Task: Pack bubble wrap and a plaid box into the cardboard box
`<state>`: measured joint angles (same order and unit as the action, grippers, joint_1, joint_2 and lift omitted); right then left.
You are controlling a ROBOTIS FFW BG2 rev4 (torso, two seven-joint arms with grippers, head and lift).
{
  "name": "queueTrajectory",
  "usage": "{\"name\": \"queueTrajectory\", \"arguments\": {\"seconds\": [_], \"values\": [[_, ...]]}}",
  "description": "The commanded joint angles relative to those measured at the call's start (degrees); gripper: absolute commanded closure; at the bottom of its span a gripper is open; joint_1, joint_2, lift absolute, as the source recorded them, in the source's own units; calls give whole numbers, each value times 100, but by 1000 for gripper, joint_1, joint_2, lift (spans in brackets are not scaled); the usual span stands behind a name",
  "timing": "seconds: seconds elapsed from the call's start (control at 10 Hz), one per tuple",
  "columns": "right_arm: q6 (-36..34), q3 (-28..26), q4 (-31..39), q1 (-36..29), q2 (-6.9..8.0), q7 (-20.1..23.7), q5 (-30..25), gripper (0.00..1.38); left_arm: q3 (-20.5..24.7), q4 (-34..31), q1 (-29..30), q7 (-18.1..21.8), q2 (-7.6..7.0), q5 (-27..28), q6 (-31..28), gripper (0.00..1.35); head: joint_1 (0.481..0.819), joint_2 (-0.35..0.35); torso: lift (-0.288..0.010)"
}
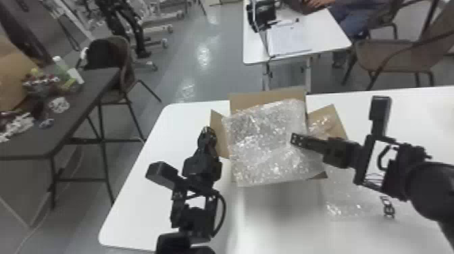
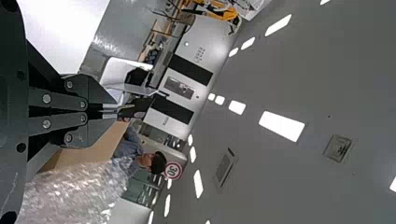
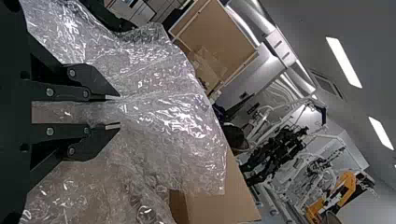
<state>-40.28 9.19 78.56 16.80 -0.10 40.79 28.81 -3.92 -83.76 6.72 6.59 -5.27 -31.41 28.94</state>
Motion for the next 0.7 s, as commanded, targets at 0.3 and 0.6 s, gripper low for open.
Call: {"name": "queueTrajectory", "arguments": {"seconds": [0.3, 0.6], "values": [[943, -14, -34, -151, 15, -203, -464, 510, -29, 0, 22, 0, -36, -103, 76, 1204, 695, 290, -110], [1242, -14, 247, -265, 15, -194, -191, 117, -47, 0, 5, 0, -53, -164, 67, 1204, 695, 284, -110]]}}
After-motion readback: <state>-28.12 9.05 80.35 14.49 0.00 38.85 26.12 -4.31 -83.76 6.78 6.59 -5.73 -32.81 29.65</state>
